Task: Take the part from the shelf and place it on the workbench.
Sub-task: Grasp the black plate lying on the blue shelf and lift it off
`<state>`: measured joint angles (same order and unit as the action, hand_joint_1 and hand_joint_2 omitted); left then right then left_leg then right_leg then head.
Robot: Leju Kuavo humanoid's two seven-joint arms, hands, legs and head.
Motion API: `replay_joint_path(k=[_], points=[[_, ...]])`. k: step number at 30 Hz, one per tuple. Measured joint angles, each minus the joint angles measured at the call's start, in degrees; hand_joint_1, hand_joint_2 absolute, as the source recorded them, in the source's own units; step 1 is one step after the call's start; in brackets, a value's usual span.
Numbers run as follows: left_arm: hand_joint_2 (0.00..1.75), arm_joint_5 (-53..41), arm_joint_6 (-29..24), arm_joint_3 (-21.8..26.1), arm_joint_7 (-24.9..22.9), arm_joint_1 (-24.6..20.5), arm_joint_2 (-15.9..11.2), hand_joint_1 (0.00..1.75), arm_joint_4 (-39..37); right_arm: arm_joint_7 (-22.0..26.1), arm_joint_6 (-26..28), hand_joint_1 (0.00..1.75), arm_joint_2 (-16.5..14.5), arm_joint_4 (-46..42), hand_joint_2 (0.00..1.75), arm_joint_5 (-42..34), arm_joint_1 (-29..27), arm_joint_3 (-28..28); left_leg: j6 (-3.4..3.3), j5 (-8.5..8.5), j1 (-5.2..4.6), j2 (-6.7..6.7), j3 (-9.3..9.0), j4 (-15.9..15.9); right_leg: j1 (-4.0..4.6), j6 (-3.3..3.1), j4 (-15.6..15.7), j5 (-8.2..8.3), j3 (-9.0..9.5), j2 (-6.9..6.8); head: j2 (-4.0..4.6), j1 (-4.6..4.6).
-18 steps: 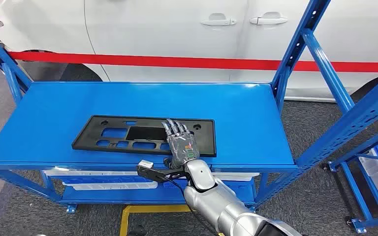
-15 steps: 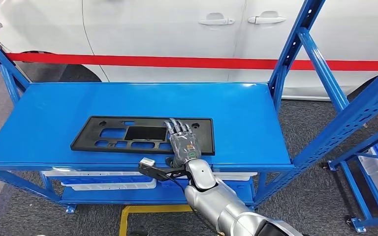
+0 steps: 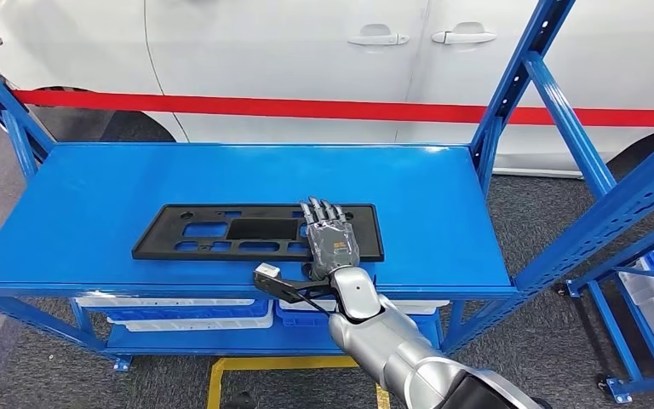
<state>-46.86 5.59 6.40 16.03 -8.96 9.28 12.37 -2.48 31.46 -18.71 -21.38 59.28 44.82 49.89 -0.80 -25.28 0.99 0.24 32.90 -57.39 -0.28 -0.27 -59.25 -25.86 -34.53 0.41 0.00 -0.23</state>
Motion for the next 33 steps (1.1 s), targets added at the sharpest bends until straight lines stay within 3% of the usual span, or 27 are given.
replay_joint_path(k=[2,4,5,6,7,8,9,10,12,13,16,19,20,21,22,23,24,26,27,30,31,33], points=[[0.00,0.00,-0.01,0.00,0.00,-0.05,0.04,0.00,0.00,0.07,0.00,0.00,0.26,0.20,1.75,-0.09,0.07,-0.09,-0.72,0.28,0.19,-0.13,-0.14,0.39,-0.10,0.49,-4.51,-2.81,-2.05,-0.09,0.00,0.06],[0.00,0.01,-0.03,0.00,0.01,0.00,0.03,0.00,-0.01,0.32,-0.01,0.00,0.54,0.39,1.75,-0.26,0.03,-0.19,-0.98,0.27,0.11,-0.18,-0.05,0.38,-0.11,0.79,-12.24,-6.30,-5.85,-0.12,0.00,0.07],[0.00,0.01,-0.04,0.00,0.01,0.05,0.02,0.00,-0.01,0.48,-0.02,0.00,0.66,0.46,1.75,-0.33,0.00,-0.27,-1.01,0.25,0.08,-0.19,-0.05,0.36,-0.11,0.87,-14.98,-6.99,-7.25,-0.12,0.00,0.08],[0.00,0.03,-0.05,0.00,0.01,0.08,0.02,0.00,-0.01,0.63,-0.06,0.00,0.75,0.52,1.75,-0.44,-0.01,-0.40,-1.02,0.20,0.06,-0.18,-0.10,0.32,-0.11,0.85,-15.64,-6.51,-7.67,-0.12,0.00,0.07],[0.00,0.04,-0.08,-0.01,0.03,0.08,0.02,0.00,-0.01,0.73,-0.15,0.00,0.81,0.57,1.75,-0.58,-0.01,-0.56,-1.01,0.13,0.04,-0.12,-0.20,0.28,-0.10,0.73,-13.92,-4.98,-6.88,-0.13,0.00,0.08],[0.00,0.06,-0.11,-0.01,0.05,0.08,0.02,0.00,-0.01,0.76,-0.28,0.00,0.82,0.60,1.75,-0.79,0.01,-0.76,-0.94,0.04,0.04,-0.05,-0.34,0.21,-0.08,0.50,-10.24,-2.85,-5.09,-0.13,0.00,0.09],[0.00,0.08,-0.14,-0.01,0.09,0.07,0.03,0.00,0.00,0.82,-0.45,0.20,0.84,0.63,1.75,-1.03,0.05,-0.99,-0.83,-0.09,0.00,0.02,-0.44,0.14,-0.02,0.19,-5.98,-1.07,-3.02,-0.14,0.00,0.09],[0.00,0.09,-0.17,-0.02,0.14,0.05,0.03,0.00,0.00,0.87,-0.60,0.64,0.84,0.64,1.75,-1.23,0.10,-1.21,-0.64,-0.23,-0.11,0.09,-0.48,0.01,0.09,-0.08,-2.51,0.13,-1.36,-0.16,0.00,0.08],[0.00,0.12,-0.20,-0.02,0.22,0.03,0.03,0.00,0.00,0.96,-0.94,1.51,0.86,0.68,1.75,-1.54,0.14,-1.59,-0.12,-0.40,-0.29,0.15,-0.41,-0.11,0.36,-0.49,0.46,0.62,-0.07,-0.14,0.00,0.07],[0.00,0.14,-0.22,-0.03,0.26,0.01,0.03,0.00,0.00,0.97,-1.16,1.75,0.87,0.72,1.75,-1.74,0.15,-1.80,0.22,-0.41,-0.33,0.16,-0.41,-0.07,0.44,-0.69,0.59,0.71,-0.08,-0.11,0.00,0.06],[0.00,0.22,-0.40,-0.04,0.40,-0.01,0.03,0.00,0.00,0.87,-1.83,1.75,0.88,0.91,1.75,-2.42,0.13,-2.69,1.20,-1.69,-0.18,0.04,0.27,-1.64,0.02,-1.67,1.32,1.18,0.30,-0.16,0.00,0.04],[0.00,0.46,-0.58,-0.07,0.47,0.04,0.01,0.00,0.00,0.66,-2.02,1.75,0.89,1.18,1.75,-2.44,0.11,-3.64,1.86,-6.70,0.03,0.00,4.74,-11.30,-0.11,-2.16,1.54,1.33,0.33,-0.29,0.00,0.02],[0.00,0.55,-0.60,-0.09,0.48,0.11,-0.01,0.00,0.00,0.63,-1.93,1.75,0.91,1.26,1.75,-2.32,0.11,-3.94,2.02,-7.88,0.09,0.00,6.38,-14.68,-0.08,-2.16,1.53,1.32,0.31,-0.30,0.00,0.02],[0.00,0.61,-0.60,-0.11,0.48,0.18,-0.02,0.00,0.00,0.61,-1.81,1.75,0.94,1.32,1.75,-2.15,0.12,-4.20,2.12,-8.03,0.15,-0.01,7.29,-16.41,-0.08,-2.15,1.51,1.30,0.34,-0.29,0.00,0.02],[0.00,0.65,-0.61,-0.13,0.47,0.23,-0.03,0.00,0.00,0.59,-1.66,1.75,0.97,1.37,1.75,-1.98,0.16,-4.47,2.17,-7.27,0.21,-0.02,7.33,-16.34,-0.09,-2.11,1.49,1.27,0.40,-0.28,0.00,0.02],[0.00,0.68,-0.61,-0.16,0.46,0.24,-0.07,0.00,0.00,0.57,-1.52,1.75,0.98,1.40,1.75,-1.82,0.26,-4.72,2.14,-5.28,0.28,-0.03,5.95,-13.40,-0.12,-2.02,1.43,1.21,0.50,-0.24,0.00,0.02],[0.00,0.69,-0.62,-0.20,0.46,0.21,-0.11,0.00,0.00,0.54,-1.38,1.75,0.98,1.42,1.75,-1.69,0.40,-4.94,2.05,-3.15,0.33,-0.06,3.85,-8.93,-0.15,-1.87,1.32,1.11,0.59,-0.21,0.00,0.02],[0.00,0.70,-0.64,-0.33,0.48,0.09,-0.18,0.00,0.00,0.40,-1.21,1.75,1.03,1.45,1.75,-1.56,0.70,-5.41,1.63,-0.57,0.18,-0.03,0.28,-1.66,-0.01,-1.37,1.09,0.95,0.59,-0.11,0.00,0.03],[0.00,0.70,-0.64,-0.43,0.50,0.06,-0.19,0.00,0.00,0.29,-1.17,1.75,1.09,1.49,1.75,-1.56,0.79,-5.60,1.34,-0.41,0.06,0.01,-0.35,-0.28,0.08,-1.09,1.03,0.95,0.54,-0.06,0.00,0.04],[0.00,0.72,-0.63,-0.65,0.52,0.12,-0.28,0.00,0.00,0.04,-1.08,1.75,1.32,1.63,1.75,-1.59,0.83,-6.14,0.29,-0.14,-0.05,0.04,-0.40,0.00,0.09,-0.16,1.01,0.99,0.49,0.00,0.00,0.04],[0.00,0.73,-0.63,-0.72,0.52,0.10,-0.30,0.00,0.00,0.02,-1.04,1.75,1.39,1.66,1.75,-1.59,0.83,-6.33,-0.10,0.00,0.02,-0.03,-0.44,0.15,0.03,0.14,0.37,0.44,0.24,-0.04,0.00,0.06],[0.00,0.75,-0.62,-0.82,0.54,0.03,-0.30,0.00,0.00,0.01,-0.99,1.75,1.55,1.72,1.75,-1.60,0.77,-6.60,-0.82,0.24,0.11,-0.23,-0.40,0.37,-0.08,0.55,-4.30,-2.53,-1.85,-0.12,0.00,0.07]])
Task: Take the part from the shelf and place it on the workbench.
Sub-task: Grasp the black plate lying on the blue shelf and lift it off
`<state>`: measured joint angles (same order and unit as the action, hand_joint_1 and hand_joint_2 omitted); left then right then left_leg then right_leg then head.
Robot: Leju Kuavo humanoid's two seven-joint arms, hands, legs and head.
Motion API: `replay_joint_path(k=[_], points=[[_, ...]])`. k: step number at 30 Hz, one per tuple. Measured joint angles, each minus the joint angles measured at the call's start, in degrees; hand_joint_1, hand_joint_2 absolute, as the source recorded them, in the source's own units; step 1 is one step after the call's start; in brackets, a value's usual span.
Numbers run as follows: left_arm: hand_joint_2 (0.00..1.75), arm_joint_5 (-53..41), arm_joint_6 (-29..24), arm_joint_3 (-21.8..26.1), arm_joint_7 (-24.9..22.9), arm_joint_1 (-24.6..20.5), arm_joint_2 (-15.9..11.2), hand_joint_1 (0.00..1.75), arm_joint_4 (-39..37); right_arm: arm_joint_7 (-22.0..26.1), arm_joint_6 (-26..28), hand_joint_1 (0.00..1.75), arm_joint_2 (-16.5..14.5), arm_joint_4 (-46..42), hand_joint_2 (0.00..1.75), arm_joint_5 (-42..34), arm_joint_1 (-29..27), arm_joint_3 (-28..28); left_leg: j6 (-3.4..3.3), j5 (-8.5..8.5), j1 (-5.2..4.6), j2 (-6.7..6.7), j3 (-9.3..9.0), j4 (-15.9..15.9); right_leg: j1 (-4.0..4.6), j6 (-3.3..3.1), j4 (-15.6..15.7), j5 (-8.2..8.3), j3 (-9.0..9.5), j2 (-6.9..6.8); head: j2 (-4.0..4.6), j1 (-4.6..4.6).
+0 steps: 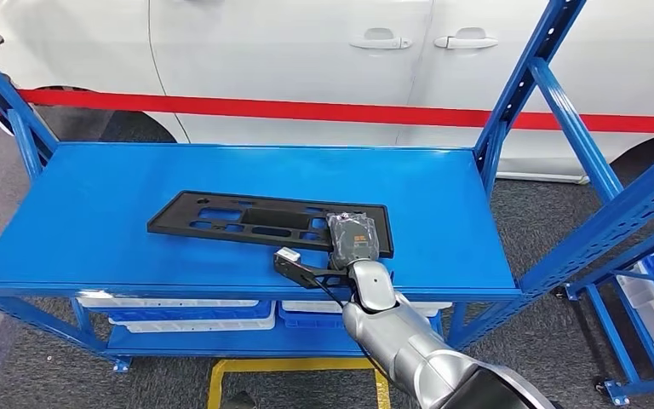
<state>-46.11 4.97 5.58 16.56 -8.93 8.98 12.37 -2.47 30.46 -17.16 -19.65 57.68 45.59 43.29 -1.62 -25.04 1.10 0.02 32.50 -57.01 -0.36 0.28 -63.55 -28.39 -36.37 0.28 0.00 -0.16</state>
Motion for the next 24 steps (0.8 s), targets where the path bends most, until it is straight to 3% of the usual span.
replay_joint_path(k=[2,3,4,5,7,9,11,14,15,18,19,20,22,24], points=[[0.00,0.03,0.00,-0.04,-0.01,0.04,-0.02,0.00,0.00,0.00,0.01,1.75,0.19,0.10,1.75,0.01,-0.17,-0.09,-0.36,0.04,-0.11,-0.11,0.23,-0.04,-0.01,0.22,-7.72,-3.72,-3.64,-0.03,0.00,0.01],[0.00,0.04,0.00,-0.05,-0.01,0.09,-0.03,0.00,0.00,0.00,0.01,1.75,0.29,0.14,1.75,0.03,-0.25,-0.11,-0.41,0.05,-0.16,-0.13,0.29,-0.07,-0.01,0.26,-10.48,-4.51,-4.97,-0.04,0.00,0.02],[0.00,0.06,-0.01,-0.06,-0.02,0.12,-0.04,0.00,0.00,0.00,0.01,1.75,0.36,0.17,1.75,0.08,-0.28,-0.12,-0.42,0.04,-0.21,-0.12,0.29,-0.10,-0.01,0.20,-11.23,-4.20,-5.32,-0.04,0.00,0.01],[0.00,0.07,-0.01,-0.07,-0.02,0.14,-0.04,0.00,0.00,0.00,0.01,1.75,0.40,0.19,1.75,0.13,-0.28,-0.13,-0.42,0.03,-0.26,-0.09,0.23,-0.13,0.01,0.07,-10.13,-3.05,-4.73,-0.04,0.00,0.01],[0.00,0.08,-0.01,-0.10,-0.01,0.12,-0.01,0.00,0.00,0.01,-0.01,1.75,0.43,0.20,1.75,0.19,-0.24,-0.13,-0.35,-0.04,-0.37,0.01,-0.02,-0.15,0.19,-0.64,-2.22,0.88,-0.71,-0.04,0.00,0.00],[0.00,0.08,-0.01,-0.14,-0.01,0.07,0.06,0.00,0.00,0.15,-0.02,1.75,0.43,0.20,1.75,0.18,-0.19,-0.13,0.00,-0.17,-0.58,0.08,-0.05,-0.25,0.53,-1.27,4.40,2.97,2.53,-0.12,0.00,-0.01],[0.00,0.09,-0.02,-0.18,0.01,0.02,0.09,0.00,0.00,0.50,0.04,1.75,0.42,0.20,1.75,0.11,-0.18,-0.14,0.60,-0.22,-0.61,0.08,-0.02,-0.23,0.81,-1.51,5.51,2.91,2.98,-0.19,0.00,-0.02],[0.00,0.12,-0.04,-0.22,0.05,-0.02,0.06,0.00,0.00,0.74,0.23,1.75,0.37,0.19,1.75,0.01,-0.20,-0.37,1.47,-1.28,-0.50,0.07,0.37,-1.45,0.31,-2.24,6.35,3.45,3.52,-0.44,0.00,-0.03],[0.00,0.17,-0.06,-0.23,0.10,-0.02,0.04,0.00,0.00,0.75,0.37,1.75,0.34,0.19,1.75,0.02,-0.23,-0.49,1.75,-2.76,-0.43,0.06,1.39,-3.74,0.08,-2.50,6.65,3.66,3.64,-0.61,0.00,-0.03],[0.00,0.33,-0.03,-0.26,0.32,0.12,-0.07,0.00,0.00,0.77,0.82,1.75,0.34,0.23,1.75,0.22,-0.31,-0.69,2.58,-8.04,0.03,0.05,6.42,-14.67,0.00,-2.73,6.69,3.81,3.31,-0.90,0.00,-0.06],[0.00,0.33,-0.02,-0.27,0.36,0.21,-0.10,0.00,0.00,0.77,0.86,1.75,0.36,0.26,1.75,0.29,-0.34,-0.71,2.82,-8.44,0.20,0.04,7.34,-16.68,-0.03,-2.70,6.62,3.81,3.24,-0.92,0.00,-0.07],[0.00,0.34,-0.01,-0.27,0.38,0.29,-0.13,0.00,0.00,0.76,0.86,1.75,0.37,0.29,1.75,0.32,-0.36,-0.73,3.05,-7.61,0.40,0.03,7.12,-16.40,-0.10,-2.60,6.51,3.77,3.22,-0.91,0.00,-0.06],[0.87,0.34,-0.01,-0.27,0.40,0.32,-0.22,0.00,0.00,0.75,0.86,1.75,0.43,0.36,1.75,0.35,-0.36,-0.80,3.49,-3.75,0.86,-0.03,3.68,-9.62,-0.35,-2.16,5.99,3.53,3.20,-0.80,0.00,-0.07],[1.75,0.34,-0.01,-0.32,0.45,0.22,-0.26,0.00,0.00,0.70,0.87,1.75,0.48,0.40,1.75,0.35,-0.26,-0.92,3.49,-1.54,0.95,0.06,0.25,-2.82,-0.33,-1.39,5.29,3.18,2.95,-0.54,0.00,-0.05]])
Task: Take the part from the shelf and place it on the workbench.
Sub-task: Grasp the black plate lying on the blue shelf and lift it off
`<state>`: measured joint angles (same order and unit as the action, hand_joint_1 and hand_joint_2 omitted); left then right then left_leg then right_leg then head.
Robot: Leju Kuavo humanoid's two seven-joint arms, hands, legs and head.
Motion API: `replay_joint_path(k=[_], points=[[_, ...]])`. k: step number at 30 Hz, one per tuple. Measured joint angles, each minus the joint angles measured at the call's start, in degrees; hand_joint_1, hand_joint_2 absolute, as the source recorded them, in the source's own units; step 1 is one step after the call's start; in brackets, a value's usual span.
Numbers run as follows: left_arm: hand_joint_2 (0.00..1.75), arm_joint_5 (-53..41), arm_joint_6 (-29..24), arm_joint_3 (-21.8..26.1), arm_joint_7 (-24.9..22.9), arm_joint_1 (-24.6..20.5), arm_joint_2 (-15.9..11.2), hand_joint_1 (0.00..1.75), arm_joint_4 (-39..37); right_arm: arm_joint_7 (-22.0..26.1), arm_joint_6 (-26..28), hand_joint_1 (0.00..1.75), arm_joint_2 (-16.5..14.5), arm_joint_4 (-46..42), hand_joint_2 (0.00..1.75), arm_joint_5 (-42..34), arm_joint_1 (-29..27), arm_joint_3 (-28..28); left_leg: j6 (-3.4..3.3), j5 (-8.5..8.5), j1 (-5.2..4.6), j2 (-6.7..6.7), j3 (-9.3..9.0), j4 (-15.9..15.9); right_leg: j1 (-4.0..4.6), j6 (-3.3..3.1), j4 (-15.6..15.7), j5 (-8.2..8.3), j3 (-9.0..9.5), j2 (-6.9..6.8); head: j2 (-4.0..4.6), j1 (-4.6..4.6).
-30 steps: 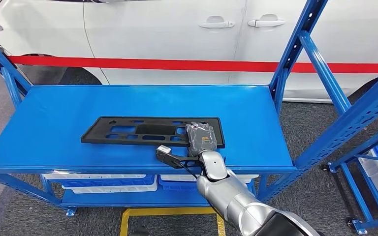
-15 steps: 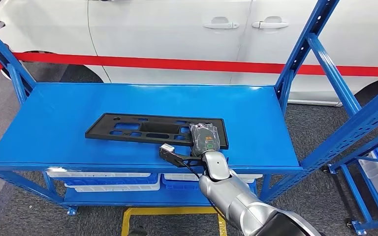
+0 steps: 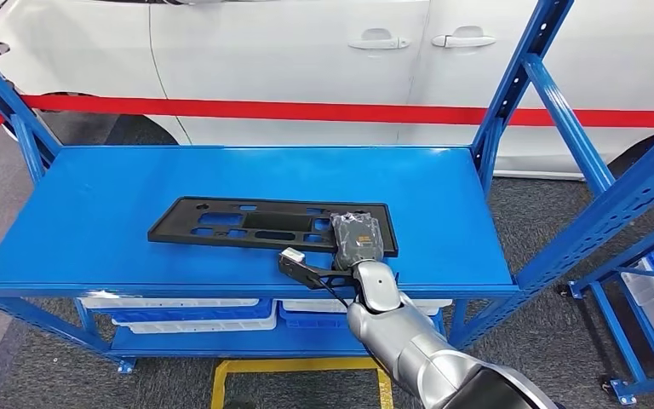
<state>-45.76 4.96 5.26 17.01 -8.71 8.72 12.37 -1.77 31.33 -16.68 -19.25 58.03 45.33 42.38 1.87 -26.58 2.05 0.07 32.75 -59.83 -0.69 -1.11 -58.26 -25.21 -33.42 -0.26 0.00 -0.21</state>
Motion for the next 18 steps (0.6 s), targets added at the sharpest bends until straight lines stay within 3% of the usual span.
replay_joint_path(k=[1,4,6,9,10,11,12,15,16,18], points=[[1.75,0.01,0.01,-0.04,0.05,-0.02,0.00,0.00,0.00,-0.02,0.03,1.75,0.02,0.01,1.75,0.01,0.06,-0.06,-0.28,0.11,-0.06,0.07,-0.67,1.42,0.12,0.39,-0.23,-0.07,-0.15,0.15,0.00,0.02],[1.75,0.09,0.01,-0.12,0.44,0.03,0.00,0.00,0.00,0.00,0.25,1.75,0.15,0.03,1.75,0.10,0.05,-0.29,-1.73,0.15,-0.31,0.12,-0.64,1.59,0.10,1.35,-0.23,0.09,-0.34,0.44,0.00,0.04],[1.75,0.16,0.02,-0.15,0.79,-0.03,0.04,0.00,0.00,0.08,0.47,1.75,0.27,0.04,1.75,0.22,0.03,-0.55,-2.69,0.49,-0.34,-0.02,-0.61,1.84,-0.12,1.79,-2.25,-1.43,-1.26,0.40,0.00,0.05],[1.75,0.83,0.16,-0.16,0.97,-0.06,0.02,0.00,0.00,0.46,0.93,1.75,0.47,0.07,1.75,0.48,-0.12,-0.85,-3.44,0.69,-0.61,-0.17,-0.30,1.93,-0.12,1.99,-12.68,-6.77,-6.27,0.32,0.00,0.05],[1.75,1.19,0.32,-0.15,0.98,-0.03,-0.01,0.00,0.00,0.63,1.05,1.75,0.55,0.08,1.75,0.58,-0.20,-0.91,-3.50,0.70,-0.73,-0.18,-0.24,1.91,-0.09,1.96,-15.69,-7.68,-7.76,0.32,0.00,0.05],[1.75,1.51,0.54,-0.15,0.98,-0.02,-0.04,0.00,0.00,0.79,1.11,1.75,0.62,0.08,1.75,0.67,-0.25,-0.96,-3.54,0.68,-0.85,-0.17,-0.26,1.90,-0.05,1.82,-16.70,-7.43,-8.31,0.32,0.00,0.04],[1.75,1.73,0.77,-0.15,0.98,-0.02,-0.08,0.00,0.00,0.93,1.13,1.75,0.66,0.08,1.75,0.74,-0.27,-0.99,-3.55,0.66,-0.95,-0.13,-0.34,1.89,0.01,1.58,-15.56,-6.18,-7.79,0.32,0.00,0.05],[1.75,1.89,0.87,-0.15,1.03,-0.16,-0.07,0.00,0.00,1.07,1.27,1.75,0.68,0.08,1.75,0.83,-0.10,-1.12,-3.40,0.47,-1.18,-0.01,-0.64,1.88,0.55,0.27,-4.25,-0.93,-2.32,0.31,0.00,0.05],[1.75,1.84,0.73,-0.15,1.07,-0.21,-0.04,0.00,0.00,1.08,1.40,1.75,0.67,0.05,1.75,0.87,-0.03,-1.16,-3.18,0.39,-1.22,0.00,-0.65,1.88,0.78,-0.01,-1.65,-0.20,-1.12,0.25,0.00,0.04],[1.75,1.69,0.39,-0.15,1.16,-0.30,0.00,0.00,0.00,1.11,1.85,1.75,0.66,-0.02,1.75,1.03,0.06,-1.22,-2.55,0.36,-1.24,0.00,-0.66,2.03,1.09,-0.11,-0.30,-0.14,-0.62,0.11,0.00,0.04]])
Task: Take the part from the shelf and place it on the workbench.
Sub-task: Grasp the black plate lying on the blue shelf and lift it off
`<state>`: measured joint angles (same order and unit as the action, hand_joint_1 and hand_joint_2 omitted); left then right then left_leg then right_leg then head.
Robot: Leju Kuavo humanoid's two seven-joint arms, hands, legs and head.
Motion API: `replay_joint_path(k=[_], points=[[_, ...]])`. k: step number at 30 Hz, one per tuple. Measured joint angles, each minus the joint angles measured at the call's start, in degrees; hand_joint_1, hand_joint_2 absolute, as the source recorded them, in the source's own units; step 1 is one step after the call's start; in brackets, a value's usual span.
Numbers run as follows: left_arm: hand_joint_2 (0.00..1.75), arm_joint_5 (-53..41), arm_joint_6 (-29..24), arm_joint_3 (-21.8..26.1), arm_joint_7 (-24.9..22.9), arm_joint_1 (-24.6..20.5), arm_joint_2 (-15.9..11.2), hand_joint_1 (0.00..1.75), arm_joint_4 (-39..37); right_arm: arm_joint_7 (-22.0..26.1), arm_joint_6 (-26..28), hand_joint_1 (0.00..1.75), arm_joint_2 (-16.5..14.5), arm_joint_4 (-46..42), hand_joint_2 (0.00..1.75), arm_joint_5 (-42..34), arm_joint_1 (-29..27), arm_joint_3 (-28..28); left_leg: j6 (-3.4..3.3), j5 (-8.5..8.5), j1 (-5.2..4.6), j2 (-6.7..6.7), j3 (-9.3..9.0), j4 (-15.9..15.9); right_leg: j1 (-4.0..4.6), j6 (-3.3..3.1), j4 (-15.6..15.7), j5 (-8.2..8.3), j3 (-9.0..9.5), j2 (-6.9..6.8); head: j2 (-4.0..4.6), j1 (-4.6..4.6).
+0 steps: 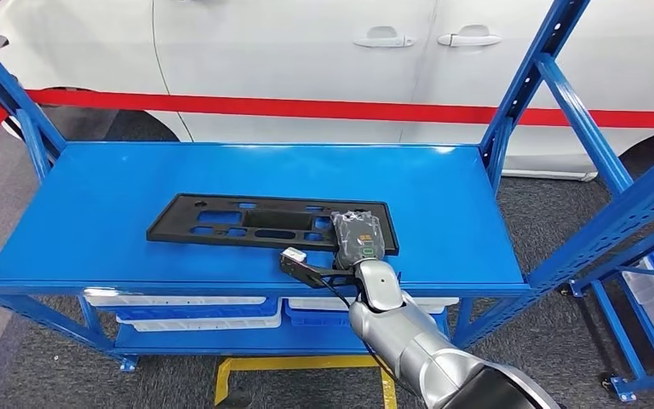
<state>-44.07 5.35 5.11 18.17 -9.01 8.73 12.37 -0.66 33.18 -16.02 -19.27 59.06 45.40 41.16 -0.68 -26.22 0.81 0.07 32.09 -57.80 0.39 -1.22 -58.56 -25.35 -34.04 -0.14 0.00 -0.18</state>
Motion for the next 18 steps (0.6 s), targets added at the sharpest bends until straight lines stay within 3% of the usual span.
replay_joint_path(k=[3,6,8,9,12,14,18], points=[[1.75,-0.19,-0.32,-0.01,0.08,-0.04,0.01,0.00,0.00,0.04,0.38,1.75,0.00,-0.10,1.75,0.11,0.05,-0.11,0.85,-1.01,0.05,-0.01,0.40,-1.14,-0.57,-0.55,1.16,0.67,0.60,-0.20,0.00,-0.02],[1.75,-0.26,-0.45,-0.01,0.10,0.04,-0.06,0.00,0.00,-0.05,0.41,1.75,0.01,-0.13,1.75,0.35,-0.01,-0.34,1.52,-5.92,0.27,-0.02,4.65,-10.32,-0.74,-0.99,1.62,1.00,0.73,-0.53,0.00,-0.04],[1.75,-0.33,-0.50,-0.02,0.10,0.21,-0.13,0.00,0.00,-0.50,0.51,1.75,0.03,-0.12,1.75,1.23,-0.07,-0.37,1.96,-7.06,0.49,-0.03,7.04,-15.09,-0.74,-0.95,1.54,0.97,0.66,-0.54,0.00,-0.04],[1.75,-0.37,-0.52,-0.02,0.09,0.27,-0.16,0.00,0.00,-0.90,0.61,1.75,0.07,-0.11,1.75,1.95,-0.06,-0.37,2.13,-5.97,0.63,-0.04,6.82,-14.41,-0.80,-0.87,1.44,0.92,0.65,-0.54,0.00,-0.05],[1.75,-0.41,-0.55,-0.05,0.01,0.27,-0.23,0.00,0.00,-2.42,0.97,1.75,0.38,-0.23,1.75,4.95,0.33,-0.37,2.39,-0.60,0.99,-0.10,2.18,-3.96,-0.95,-0.12,0.50,0.46,0.37,-0.51,0.00,-0.04],[1.75,-0.40,-0.55,-0.11,-0.03,0.29,-0.22,0.00,0.00,-3.49,0.92,1.75,0.77,-0.69,1.75,7.24,1.16,-0.37,1.88,0.29,0.81,0.05,0.99,-0.68,-0.77,0.57,-0.16,0.32,-0.28,-0.43,0.00,0.01],[1.75,-0.32,-0.54,-0.16,-0.08,0.41,-0.29,0.00,0.00,-4.86,-0.52,1.75,1.80,-2.40,1.75,10.84,3.99,-0.37,0.12,0.74,0.60,0.14,1.62,-0.58,-1.03,1.79,-1.25,-0.25,-1.38,-0.21,0.00,0.05]])
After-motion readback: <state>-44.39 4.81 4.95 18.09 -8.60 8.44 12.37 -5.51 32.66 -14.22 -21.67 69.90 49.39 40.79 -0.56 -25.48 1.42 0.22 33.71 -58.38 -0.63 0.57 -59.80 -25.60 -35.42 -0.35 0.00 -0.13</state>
